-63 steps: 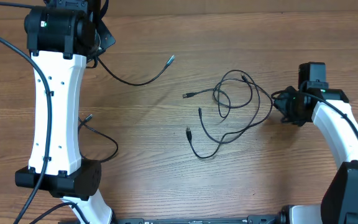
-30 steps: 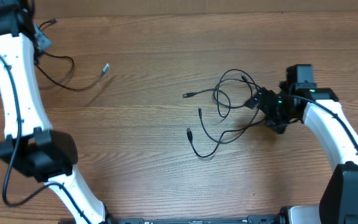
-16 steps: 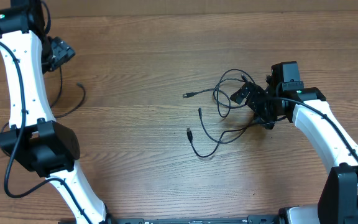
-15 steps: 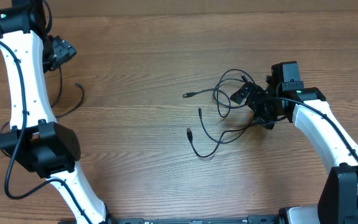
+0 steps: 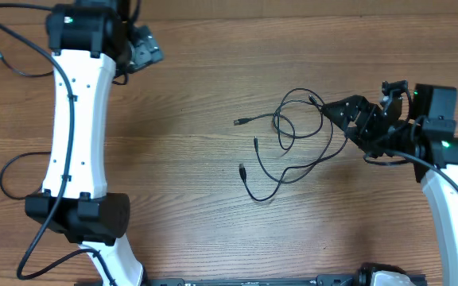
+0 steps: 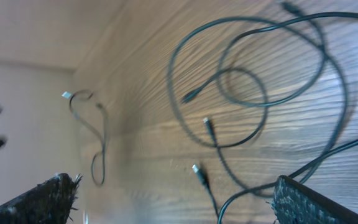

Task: Untangle cables

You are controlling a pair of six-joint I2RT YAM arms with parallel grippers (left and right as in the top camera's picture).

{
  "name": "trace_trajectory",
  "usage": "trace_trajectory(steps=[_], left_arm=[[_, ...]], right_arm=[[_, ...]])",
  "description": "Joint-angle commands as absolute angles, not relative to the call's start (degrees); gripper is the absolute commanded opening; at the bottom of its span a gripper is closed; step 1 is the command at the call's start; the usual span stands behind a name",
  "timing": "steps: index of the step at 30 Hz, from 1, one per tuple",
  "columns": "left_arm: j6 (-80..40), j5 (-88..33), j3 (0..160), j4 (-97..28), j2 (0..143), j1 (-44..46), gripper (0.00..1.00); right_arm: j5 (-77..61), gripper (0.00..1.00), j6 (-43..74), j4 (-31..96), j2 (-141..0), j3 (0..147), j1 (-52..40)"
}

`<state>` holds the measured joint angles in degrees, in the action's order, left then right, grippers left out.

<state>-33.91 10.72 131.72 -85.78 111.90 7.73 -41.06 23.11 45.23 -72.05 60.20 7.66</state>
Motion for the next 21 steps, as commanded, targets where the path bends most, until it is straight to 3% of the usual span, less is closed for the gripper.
trace_trajectory(steps=[1,11,21], left_arm=[[-32.29,10.92,132.51,-85.89,111.74,12.14,1.00],[-32.32,10.83,132.51,-87.24,111.74,17.50,1.00],[-32.32,10.48,132.49,-87.88,111.74,19.97,1.00]], right_arm=[[-45.54,1.00,15.90,48.12,-70.98,60.03,7.79],[-45.52,1.00,-1.50,62.61,-70.28,60.01,8.71],[-46.11,1.00,3.40,65.91,-69.87,60.01,11.00]])
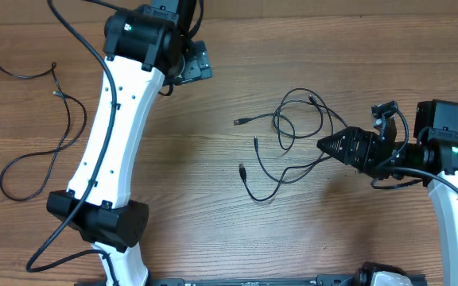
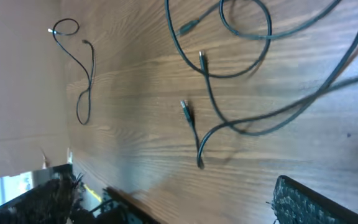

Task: Untangle cables

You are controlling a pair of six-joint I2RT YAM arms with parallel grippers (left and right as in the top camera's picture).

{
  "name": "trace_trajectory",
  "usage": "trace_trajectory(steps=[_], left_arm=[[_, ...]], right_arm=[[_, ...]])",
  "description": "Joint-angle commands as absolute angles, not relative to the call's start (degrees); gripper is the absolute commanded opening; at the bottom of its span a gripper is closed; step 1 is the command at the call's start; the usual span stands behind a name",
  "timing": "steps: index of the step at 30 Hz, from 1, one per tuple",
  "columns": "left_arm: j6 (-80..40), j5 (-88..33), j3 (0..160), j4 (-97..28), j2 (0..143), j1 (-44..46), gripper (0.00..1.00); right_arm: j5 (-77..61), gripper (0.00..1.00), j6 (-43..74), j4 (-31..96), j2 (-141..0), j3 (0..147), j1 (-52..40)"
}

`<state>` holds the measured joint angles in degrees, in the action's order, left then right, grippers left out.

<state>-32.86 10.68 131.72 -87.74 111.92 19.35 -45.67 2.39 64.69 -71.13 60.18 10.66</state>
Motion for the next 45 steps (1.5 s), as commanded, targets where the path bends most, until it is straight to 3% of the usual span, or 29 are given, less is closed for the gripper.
trace_trajectory(steps=[1,10,31,45], left_arm=[[-32.32,10.48,132.49,-87.99,111.74,19.94,1.00],[-32.34,10.39,132.49,-88.53,111.74,20.01,1.00],[-32.16,6.50,131.28,-89.03,113.16,24.05,0.99],[-32.36,-1.58,116.40,-77.41,113.16,29.54,1.00]], right_arm=[[-45.65,1.00,3.40,66.94,-69.87,60.01,11.00],[-37.47,1.00,3.18,73.47,-70.37,60.01,9.80],[-35.59,1.00,3.18,74.74,-70.52,60.01,9.69],[-29.58,1.00,3.18,74.70,-70.52,60.01,9.72]])
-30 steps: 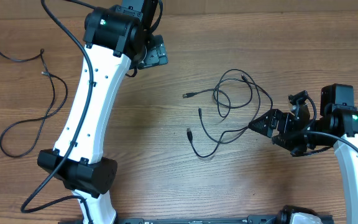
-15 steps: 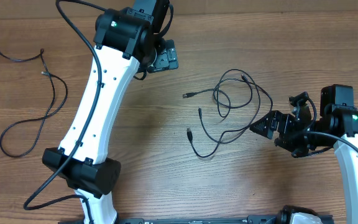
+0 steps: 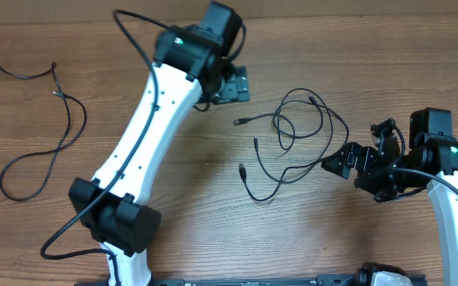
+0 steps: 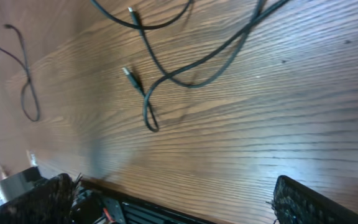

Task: Untangle cables

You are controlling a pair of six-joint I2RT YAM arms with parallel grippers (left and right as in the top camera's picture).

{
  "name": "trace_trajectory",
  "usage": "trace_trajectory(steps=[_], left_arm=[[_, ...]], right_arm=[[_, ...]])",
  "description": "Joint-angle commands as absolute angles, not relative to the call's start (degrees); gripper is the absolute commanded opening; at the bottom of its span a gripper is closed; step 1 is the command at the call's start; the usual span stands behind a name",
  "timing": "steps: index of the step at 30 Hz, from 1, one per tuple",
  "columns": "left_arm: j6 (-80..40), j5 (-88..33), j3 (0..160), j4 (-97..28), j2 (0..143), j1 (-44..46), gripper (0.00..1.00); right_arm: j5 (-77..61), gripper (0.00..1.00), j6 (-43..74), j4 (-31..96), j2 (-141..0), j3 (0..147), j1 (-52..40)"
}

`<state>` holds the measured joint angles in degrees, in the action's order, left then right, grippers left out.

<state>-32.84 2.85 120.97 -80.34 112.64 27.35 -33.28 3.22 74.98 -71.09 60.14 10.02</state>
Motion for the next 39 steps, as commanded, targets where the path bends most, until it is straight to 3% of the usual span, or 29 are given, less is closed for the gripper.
trace_trajectory(steps=[1,8,11,21,22,23,24,26,27,32,39], left_arm=[[-32.36,-2.61,114.72,-75.83,113.16,30.20,1.00],[-31.55,-4.51,105.36,-65.91,113.16,34.33,0.99],[-29.69,-4.54,100.88,-60.25,113.16,36.60,0.93],[-19.27,-4.56,90.59,-38.04,113.14,41.78,0.97],[-19.31,-4.56,88.82,-35.24,113.16,42.09,0.94],[-19.44,-4.54,87.42,-33.30,113.16,42.17,0.85],[-19.57,-4.54,85.43,-30.63,113.16,42.28,0.48],[-19.73,-4.25,83.57,-28.10,113.16,42.35,0.15],[-19.73,-4.03,83.33,-27.46,113.16,42.24,0.04],[-19.62,-4.95,86.50,-29.34,112.25,40.51,0.04],[-14.72,-4.93,104.29,-49.69,110.19,36.40,0.04]], right_arm=[[-28.03,1.00,3.20,74.43,-70.52,60.01,9.89],[-25.06,1.00,5.98,72.01,-70.52,60.01,12.43],[-25.06,1.00,9.56,70.63,-70.52,60.01,13.37],[-25.08,1.00,11.16,70.35,-70.52,60.01,13.37],[-25.08,1.00,11.14,70.39,-70.52,60.01,13.37],[-25.06,1.00,11.14,70.37,-70.52,60.01,13.37],[-25.06,1.00,11.11,70.35,-70.52,60.01,13.37],[-25.06,1.00,11.11,70.28,-70.52,60.01,13.37],[-25.06,1.00,11.11,70.26,-70.52,60.01,13.37],[-25.39,1.00,11.73,68.14,-70.52,60.01,13.34],[-28.75,1.00,33.15,60.69,-70.52,60.01,11.33]])
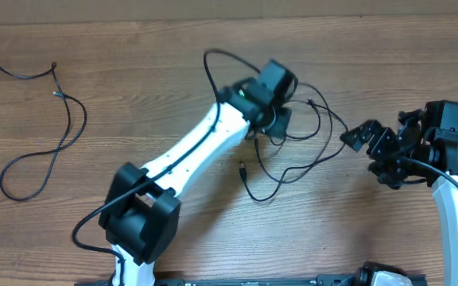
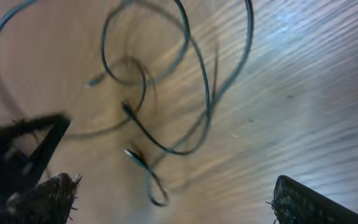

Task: Untangle cables

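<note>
A tangle of thin black cables [image 1: 311, 102] lies right of the table's middle, one plug end [image 1: 242, 169] sticking out at its lower left. My left gripper [image 1: 276, 121] hangs right over the tangle's upper left part, hiding the cable beneath; the overhead view does not show how its jaws stand. My right gripper [image 1: 357, 136] is just right of the tangle, open, with nothing between its fingers. In the right wrist view the tangle [image 2: 205, 87] is blurred ahead of the right gripper [image 2: 176, 202], and the left gripper [image 2: 17, 152] shows as a dark shape at the left.
A separate black cable [image 1: 83, 121] lies spread out by itself at the far left of the wooden table [image 1: 173, 48]. The long white left arm [image 1: 189, 155] crosses the table diagonally from the front edge to the tangle.
My left gripper has moved from behind and left of the tangle to directly over its upper left part. The right gripper has shifted back and right, still open. The cables look unmoved.
First my left gripper was at the far back left and the open right gripper at the tangle's right edge. Over the following moments the left arm stood ever further right, while the right gripper stood nearer the front. Now the left gripper is over the tangle.
</note>
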You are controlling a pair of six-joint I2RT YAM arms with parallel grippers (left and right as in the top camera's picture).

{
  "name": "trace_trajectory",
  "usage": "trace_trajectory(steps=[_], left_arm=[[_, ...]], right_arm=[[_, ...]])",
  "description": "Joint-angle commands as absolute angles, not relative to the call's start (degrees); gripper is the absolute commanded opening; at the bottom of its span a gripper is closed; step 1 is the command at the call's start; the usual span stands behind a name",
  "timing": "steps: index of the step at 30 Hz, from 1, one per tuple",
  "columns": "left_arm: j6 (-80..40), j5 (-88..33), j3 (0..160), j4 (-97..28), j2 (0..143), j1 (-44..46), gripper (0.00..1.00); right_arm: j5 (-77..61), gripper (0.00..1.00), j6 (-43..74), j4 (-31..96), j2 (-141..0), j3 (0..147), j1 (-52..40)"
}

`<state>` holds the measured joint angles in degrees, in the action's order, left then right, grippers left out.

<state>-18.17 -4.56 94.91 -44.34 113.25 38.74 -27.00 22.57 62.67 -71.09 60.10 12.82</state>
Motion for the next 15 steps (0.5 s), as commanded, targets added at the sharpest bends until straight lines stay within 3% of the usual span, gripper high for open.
trace_trajectory(steps=[1,15], left_arm=[[-14.74,-4.95,108.31,-53.69,109.86,35.31,0.04],[-11.73,-8.78,131.68,-67.75,109.69,30.79,0.04]], right_arm=[[-28.77,1.00,34.57,59.53,-70.52,60.01,9.96],[-25.65,1.00,39.68,53.12,-71.77,60.01,-0.51]])
